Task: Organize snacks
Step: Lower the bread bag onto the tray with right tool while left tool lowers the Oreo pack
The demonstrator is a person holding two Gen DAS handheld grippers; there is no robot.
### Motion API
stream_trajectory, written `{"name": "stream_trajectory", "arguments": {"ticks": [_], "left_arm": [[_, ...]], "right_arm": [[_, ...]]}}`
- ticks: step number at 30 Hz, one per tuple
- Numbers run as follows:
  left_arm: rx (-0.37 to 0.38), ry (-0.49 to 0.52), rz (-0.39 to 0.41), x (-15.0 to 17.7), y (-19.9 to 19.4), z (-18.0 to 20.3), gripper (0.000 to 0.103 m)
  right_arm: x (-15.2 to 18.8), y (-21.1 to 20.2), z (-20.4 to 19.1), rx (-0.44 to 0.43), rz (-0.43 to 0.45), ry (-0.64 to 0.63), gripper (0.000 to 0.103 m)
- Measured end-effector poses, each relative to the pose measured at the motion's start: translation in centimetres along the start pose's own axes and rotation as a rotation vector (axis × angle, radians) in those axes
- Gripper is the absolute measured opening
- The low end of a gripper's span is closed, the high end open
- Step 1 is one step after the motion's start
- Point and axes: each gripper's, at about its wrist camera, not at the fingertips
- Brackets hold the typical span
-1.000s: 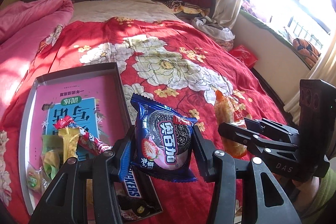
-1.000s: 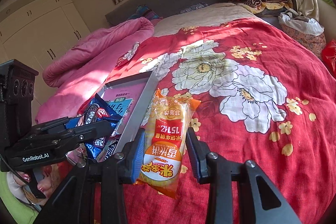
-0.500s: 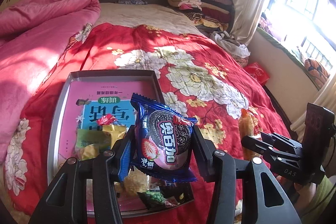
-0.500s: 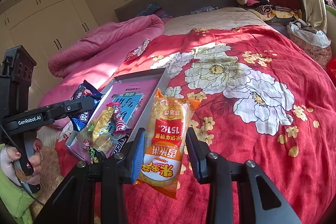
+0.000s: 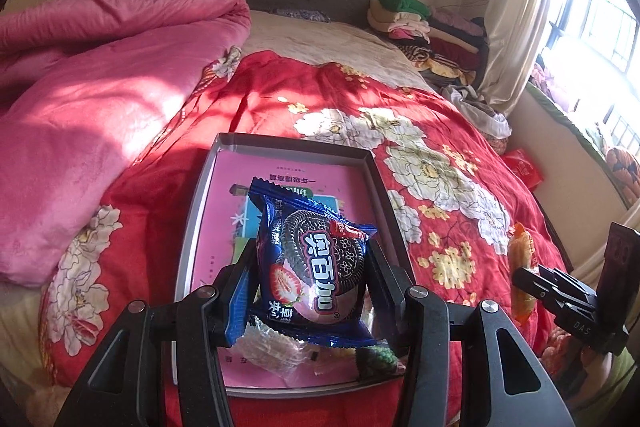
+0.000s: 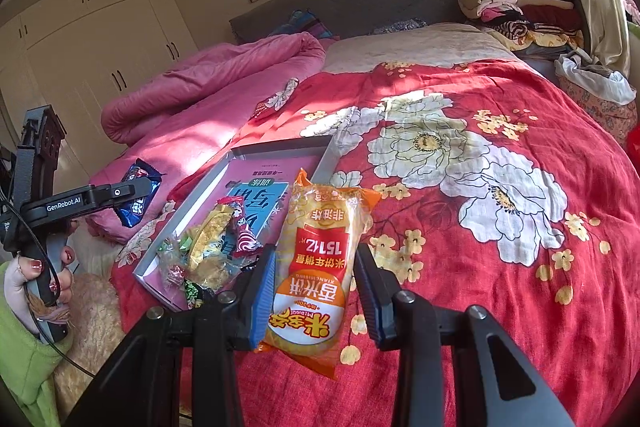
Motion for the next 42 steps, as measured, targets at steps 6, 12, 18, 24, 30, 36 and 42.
{"name": "stream_trajectory", "arguments": {"ticks": [6,12,18,24,30,36,42], "left_arm": [[-0.03,-0.021,0.01,0.4,-1.2,-1.4,0.052],[-0.055,-0.036,0.012,0.9,-2.1,-2.6,0.052],[-0.077,-0.037,0.003,1.6,-2.6,-3.2,0.052],[-0.099,-0.04,0.001,2.0,-3.1,-4.0,0.052],[-0.114,-0.066,-0.019,2.4,-2.8,-5.1,0.052],[-0.124,-0.074,-0.031,2.9,-2.4,-5.6,0.052],[-0.122,-0.073,-0.05,3.1,-1.6,-5.8,0.052]], "right_arm": [[-0.7,-0.5,-1.2,-0.005,0.029,-0.029,0.039],[-1.2,-0.6,-3.1,-0.052,0.032,-0.039,0.039],[-1.5,-0.4,-5.6,-0.1,0.033,-0.066,0.039],[-1.6,0.0,-8.3,-0.138,0.026,-0.109,0.039],[-1.8,0.3,-10.1,-0.152,0.03,-0.135,0.039],[-1.9,1.1,-11.6,-0.171,0.018,-0.154,0.039],[-1.6,2.0,-13.4,-0.19,0.001,-0.185,0.039]]}}
Point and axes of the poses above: each gripper's, at about its wrist camera, not at the fingertips, and y roughly the way its jaws point, z to its right, x to its underside, and after that the axes turned 11 degrees about x, right-handed
